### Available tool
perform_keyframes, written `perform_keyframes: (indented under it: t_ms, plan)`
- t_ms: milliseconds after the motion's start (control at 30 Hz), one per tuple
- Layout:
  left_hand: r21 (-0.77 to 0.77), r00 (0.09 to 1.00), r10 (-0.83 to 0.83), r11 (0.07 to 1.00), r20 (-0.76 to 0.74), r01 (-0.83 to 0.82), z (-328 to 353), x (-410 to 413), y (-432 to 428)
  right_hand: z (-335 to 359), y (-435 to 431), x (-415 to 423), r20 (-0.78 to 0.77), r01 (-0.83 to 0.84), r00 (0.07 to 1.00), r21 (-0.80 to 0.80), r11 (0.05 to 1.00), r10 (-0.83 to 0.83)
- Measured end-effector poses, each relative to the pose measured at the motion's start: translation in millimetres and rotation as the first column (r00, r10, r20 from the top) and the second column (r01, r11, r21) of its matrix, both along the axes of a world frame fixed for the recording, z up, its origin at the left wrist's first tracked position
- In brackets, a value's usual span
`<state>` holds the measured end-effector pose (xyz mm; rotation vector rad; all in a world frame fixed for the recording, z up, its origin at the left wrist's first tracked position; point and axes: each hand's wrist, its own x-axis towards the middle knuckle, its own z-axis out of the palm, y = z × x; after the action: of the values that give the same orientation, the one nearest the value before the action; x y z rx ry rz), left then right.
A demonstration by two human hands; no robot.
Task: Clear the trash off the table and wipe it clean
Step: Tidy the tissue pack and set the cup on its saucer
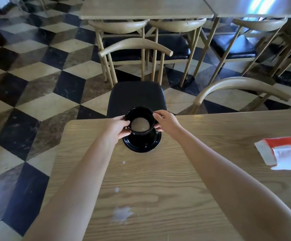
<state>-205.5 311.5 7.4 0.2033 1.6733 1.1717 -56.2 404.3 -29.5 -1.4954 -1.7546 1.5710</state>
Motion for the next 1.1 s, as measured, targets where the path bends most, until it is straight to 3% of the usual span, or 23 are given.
perform_keyframes:
  t_ms: [300, 567, 700, 767, 833, 967, 1100]
  plan:
    - [-0.078, 0.999, 0.006, 0.997, 0.05, -0.002, -43, -1, 0, -37, -4, -2, 0.065, -0.006, 0.998, -0.042, 0.999, 0.009]
    - [-0.04, 0.999, 0.015, 0.999, 0.042, -0.013, -52, -2, -6, -49, -7, -2, 0.164, -0.043, 0.986, 0.108, 0.993, 0.025]
    - [-0.053, 0.992, -0.07, 0.997, -0.107, 0.065, -59, -4, -7, -53, -8, 0, 0.21, -0.033, 0.977, 0.222, 0.974, -0.015]
    - [-0.071, 0.96, -0.136, 0.99, -0.246, 0.122, -64, -7, -9, -53, -6, 1, 0.241, -0.02, 0.97, 0.209, 0.978, -0.031]
    - [-0.101, 0.939, -0.19, 0.981, -0.288, 0.168, -67, -8, -13, -54, -5, 3, 0.26, -0.024, 0.966, 0.122, 0.992, -0.009]
    - [-0.034, 0.982, -0.164, 0.986, -0.096, 0.161, -64, -4, -16, -55, -10, 4, 0.107, -0.007, 0.994, -0.03, 1.0, 0.011]
    - [-0.012, 0.988, -0.142, 0.99, -0.055, 0.142, -63, -2, -16, -51, -13, 4, 0.035, 0.057, 0.998, -0.049, 0.997, -0.055]
